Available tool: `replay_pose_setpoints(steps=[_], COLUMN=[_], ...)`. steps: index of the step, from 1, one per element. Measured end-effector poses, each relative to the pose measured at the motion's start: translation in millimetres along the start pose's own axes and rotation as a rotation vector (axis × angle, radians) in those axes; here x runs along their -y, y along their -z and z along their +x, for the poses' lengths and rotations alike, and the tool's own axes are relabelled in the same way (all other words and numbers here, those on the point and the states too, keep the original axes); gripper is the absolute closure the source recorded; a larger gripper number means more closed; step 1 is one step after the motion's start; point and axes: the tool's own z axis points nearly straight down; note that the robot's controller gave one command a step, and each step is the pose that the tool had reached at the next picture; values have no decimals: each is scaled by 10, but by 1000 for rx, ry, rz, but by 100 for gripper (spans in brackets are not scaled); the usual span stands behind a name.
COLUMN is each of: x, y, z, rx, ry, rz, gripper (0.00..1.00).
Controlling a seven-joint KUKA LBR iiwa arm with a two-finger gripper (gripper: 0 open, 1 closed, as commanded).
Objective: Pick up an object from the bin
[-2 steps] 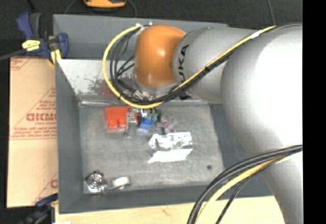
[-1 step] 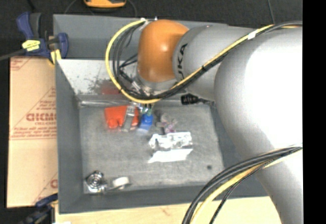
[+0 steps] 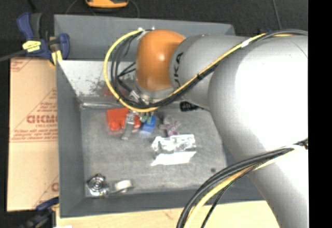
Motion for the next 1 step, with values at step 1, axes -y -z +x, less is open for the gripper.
replay_pose_setpoints(steps=[1], x=[7], y=[12], z=[-16], rx=[3], ry=[-2], rz=[-1], gripper=[0])
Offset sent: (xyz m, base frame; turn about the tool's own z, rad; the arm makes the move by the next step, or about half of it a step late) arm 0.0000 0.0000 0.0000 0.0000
